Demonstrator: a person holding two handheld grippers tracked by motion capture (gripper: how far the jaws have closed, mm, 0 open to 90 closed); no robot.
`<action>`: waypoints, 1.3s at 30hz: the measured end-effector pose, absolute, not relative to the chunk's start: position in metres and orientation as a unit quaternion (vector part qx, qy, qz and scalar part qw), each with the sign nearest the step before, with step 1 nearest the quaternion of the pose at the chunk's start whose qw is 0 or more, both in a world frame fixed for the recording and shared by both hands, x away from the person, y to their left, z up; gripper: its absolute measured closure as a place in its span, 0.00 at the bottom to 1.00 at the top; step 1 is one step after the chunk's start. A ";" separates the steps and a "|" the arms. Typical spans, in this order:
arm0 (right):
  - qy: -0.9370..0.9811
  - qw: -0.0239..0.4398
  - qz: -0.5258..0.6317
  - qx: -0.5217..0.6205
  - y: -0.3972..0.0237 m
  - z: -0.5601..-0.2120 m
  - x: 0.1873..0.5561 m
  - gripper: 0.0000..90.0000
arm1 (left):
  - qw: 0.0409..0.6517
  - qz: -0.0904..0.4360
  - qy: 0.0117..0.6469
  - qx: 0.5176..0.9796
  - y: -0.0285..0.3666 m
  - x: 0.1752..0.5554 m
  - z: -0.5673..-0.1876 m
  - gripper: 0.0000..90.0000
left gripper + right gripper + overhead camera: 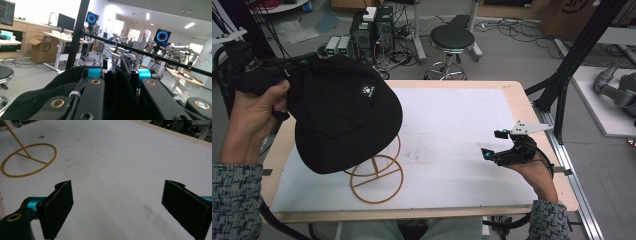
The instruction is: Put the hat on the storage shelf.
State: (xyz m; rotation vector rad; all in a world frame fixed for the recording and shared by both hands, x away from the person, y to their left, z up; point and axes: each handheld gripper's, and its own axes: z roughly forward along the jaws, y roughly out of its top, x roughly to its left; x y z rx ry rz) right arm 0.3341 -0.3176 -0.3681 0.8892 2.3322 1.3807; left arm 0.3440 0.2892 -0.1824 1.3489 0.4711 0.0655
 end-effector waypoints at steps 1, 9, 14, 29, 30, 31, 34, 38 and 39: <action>0.809 0.143 0.478 0.310 -0.318 -0.368 0.334 0.11 | 0.754 0.026 0.215 0.620 0.288 0.345 -0.183 0.91; 0.810 0.143 0.479 0.307 -0.318 -0.368 0.334 0.11 | 0.749 0.017 0.194 0.633 0.282 0.344 -0.189 0.91; 0.810 0.144 0.478 0.308 -0.317 -0.368 0.334 0.11 | 0.744 0.020 0.185 0.642 0.278 0.343 -0.191 0.91; 0.810 0.142 0.478 0.308 -0.317 -0.369 0.334 0.11 | 0.735 0.025 0.177 0.654 0.272 0.342 -0.204 0.91; 0.811 0.142 0.477 0.308 -0.317 -0.369 0.334 0.11 | 0.733 0.026 0.176 0.656 0.272 0.342 -0.205 0.91; 0.811 0.142 0.477 0.308 -0.317 -0.369 0.334 0.11 | 0.734 0.024 0.176 0.656 0.272 0.341 -0.207 0.91; 0.811 0.144 0.476 0.307 -0.317 -0.369 0.334 0.11 | 0.731 0.025 0.177 0.658 0.271 0.341 -0.210 0.90; 0.811 0.144 0.477 0.306 -0.316 -0.369 0.335 0.11 | 0.729 0.023 0.174 0.661 0.269 0.340 -0.213 0.90; 0.812 0.144 0.476 0.306 -0.316 -0.369 0.334 0.11 | 0.730 0.022 0.173 0.661 0.269 0.340 -0.214 0.90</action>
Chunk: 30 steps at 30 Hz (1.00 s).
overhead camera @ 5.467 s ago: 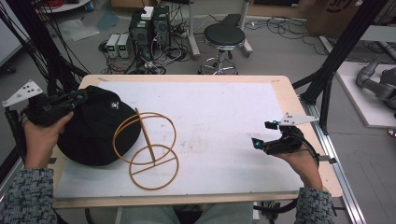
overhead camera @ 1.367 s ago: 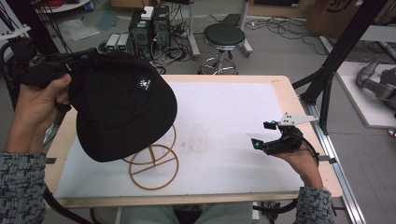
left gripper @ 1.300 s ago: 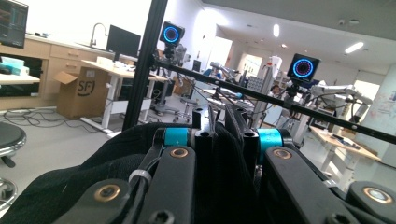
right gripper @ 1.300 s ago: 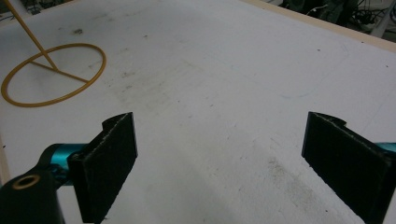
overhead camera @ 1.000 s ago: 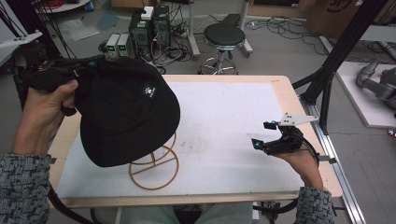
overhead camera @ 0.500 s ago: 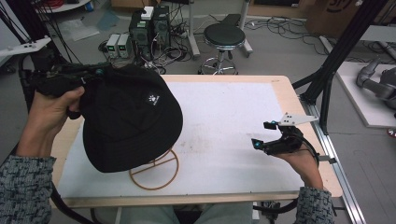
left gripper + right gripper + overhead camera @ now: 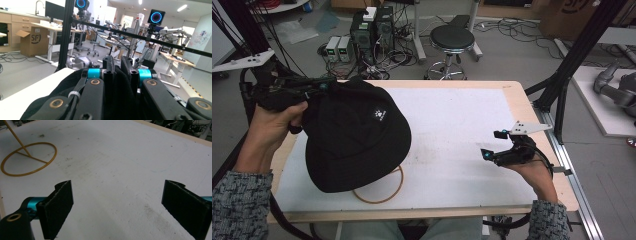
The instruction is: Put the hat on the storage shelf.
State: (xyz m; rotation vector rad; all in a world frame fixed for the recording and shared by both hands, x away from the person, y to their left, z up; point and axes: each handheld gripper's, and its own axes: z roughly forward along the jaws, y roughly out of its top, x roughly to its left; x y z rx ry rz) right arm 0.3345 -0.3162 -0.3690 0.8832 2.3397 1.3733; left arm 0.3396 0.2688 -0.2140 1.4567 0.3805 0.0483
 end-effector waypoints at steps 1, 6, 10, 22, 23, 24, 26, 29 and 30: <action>0.811 0.144 0.476 0.306 -0.316 -0.369 0.334 0.11 | 0.729 0.022 0.172 0.663 0.268 0.339 -0.215 0.90; 0.811 0.144 0.476 0.308 -0.316 -0.369 0.335 0.11 | 0.728 0.022 0.166 0.665 0.266 0.337 -0.217 0.90; 0.812 0.143 0.476 0.307 -0.316 -0.369 0.334 0.11 | 0.726 0.024 0.164 0.667 0.265 0.336 -0.218 0.90; 0.811 0.141 0.477 0.309 -0.316 -0.369 0.334 0.11 | 0.714 0.039 0.150 0.683 0.259 0.331 -0.222 0.88; 0.811 0.141 0.476 0.309 -0.317 -0.369 0.334 0.11 | 0.712 0.040 0.150 0.684 0.259 0.330 -0.222 0.88; 0.811 0.141 0.476 0.308 -0.317 -0.369 0.334 0.11 | 0.709 0.043 0.149 0.688 0.258 0.330 -0.222 0.88; 0.811 0.141 0.476 0.308 -0.316 -0.369 0.334 0.11 | 0.706 0.047 0.145 0.691 0.257 0.329 -0.222 0.88; 0.812 0.142 0.476 0.307 -0.316 -0.369 0.334 0.11 | 0.702 0.049 0.143 0.696 0.255 0.327 -0.223 0.87; 0.812 0.142 0.476 0.307 -0.316 -0.369 0.334 0.11 | 0.701 0.051 0.142 0.697 0.254 0.327 -0.223 0.87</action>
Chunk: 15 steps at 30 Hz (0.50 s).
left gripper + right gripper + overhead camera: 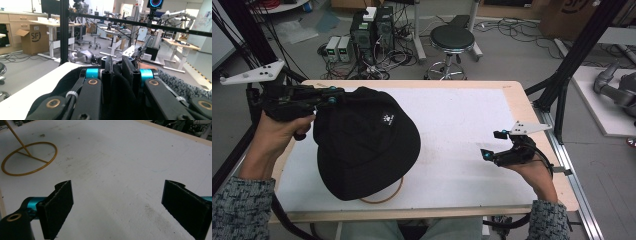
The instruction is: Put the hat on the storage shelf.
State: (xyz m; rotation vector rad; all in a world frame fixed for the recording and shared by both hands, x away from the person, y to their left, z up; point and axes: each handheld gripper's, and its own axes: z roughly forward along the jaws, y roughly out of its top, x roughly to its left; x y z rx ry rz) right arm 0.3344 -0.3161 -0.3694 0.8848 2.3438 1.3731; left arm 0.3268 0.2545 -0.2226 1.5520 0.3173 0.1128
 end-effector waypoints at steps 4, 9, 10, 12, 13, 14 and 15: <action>0.812 0.141 0.476 0.306 -0.316 -0.369 0.334 0.11 | 0.693 0.059 0.137 0.705 0.250 0.324 -0.223 0.87; 0.812 0.143 0.476 0.305 -0.316 -0.370 0.335 0.11 | 0.682 0.065 0.133 0.716 0.245 0.323 -0.225 0.86; 0.812 0.141 0.476 0.306 -0.316 -0.369 0.334 0.11 | 0.680 0.067 0.132 0.718 0.245 0.323 -0.225 0.86; 0.812 0.140 0.476 0.307 -0.316 -0.369 0.334 0.11 | 0.676 0.074 0.131 0.721 0.243 0.322 -0.225 0.86; 0.812 0.140 0.476 0.308 -0.316 -0.369 0.334 0.11 | 0.673 0.076 0.130 0.724 0.243 0.321 -0.225 0.85; 0.812 0.141 0.477 0.307 -0.317 -0.369 0.334 0.11 | 0.671 0.081 0.129 0.725 0.243 0.321 -0.225 0.85; 0.811 0.141 0.477 0.307 -0.317 -0.369 0.334 0.11 | 0.670 0.083 0.132 0.726 0.243 0.321 -0.226 0.84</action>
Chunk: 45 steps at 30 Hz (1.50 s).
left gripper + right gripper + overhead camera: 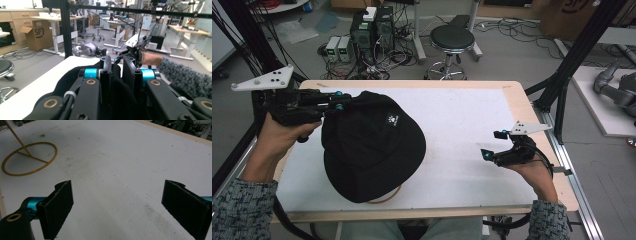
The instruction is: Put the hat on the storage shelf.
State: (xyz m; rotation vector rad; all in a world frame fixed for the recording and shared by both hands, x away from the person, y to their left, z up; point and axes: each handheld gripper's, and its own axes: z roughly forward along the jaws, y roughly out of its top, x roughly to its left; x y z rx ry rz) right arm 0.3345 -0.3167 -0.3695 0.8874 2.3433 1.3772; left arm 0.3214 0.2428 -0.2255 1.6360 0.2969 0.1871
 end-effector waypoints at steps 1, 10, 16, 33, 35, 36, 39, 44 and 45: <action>0.812 0.141 0.477 0.307 -0.317 -0.369 0.334 0.11 | 0.667 0.087 0.132 0.728 0.243 0.322 -0.226 0.83; 0.811 0.140 0.477 0.307 -0.317 -0.369 0.334 0.11 | 0.660 0.093 0.138 0.733 0.242 0.323 -0.227 0.78; 0.811 0.140 0.478 0.306 -0.317 -0.369 0.334 0.11 | 0.658 0.089 0.134 0.736 0.240 0.321 -0.227 0.79; 0.811 0.139 0.479 0.306 -0.317 -0.369 0.334 0.11 | 0.665 0.099 0.146 0.726 0.242 0.322 -0.233 0.66; 0.811 0.140 0.478 0.306 -0.317 -0.369 0.334 0.11 | 0.663 0.103 0.148 0.726 0.241 0.323 -0.233 0.63; 0.811 0.140 0.478 0.306 -0.317 -0.369 0.334 0.11 | 0.663 0.104 0.149 0.726 0.241 0.323 -0.233 0.61; 0.811 0.139 0.479 0.305 -0.317 -0.369 0.334 0.11 | 0.666 0.104 0.153 0.723 0.242 0.323 -0.233 0.58; 0.811 0.140 0.479 0.305 -0.317 -0.369 0.334 0.11 | 0.667 0.108 0.158 0.720 0.244 0.323 -0.232 0.52; 0.812 0.140 0.478 0.306 -0.317 -0.369 0.334 0.11 | 0.668 0.109 0.160 0.719 0.245 0.323 -0.232 0.51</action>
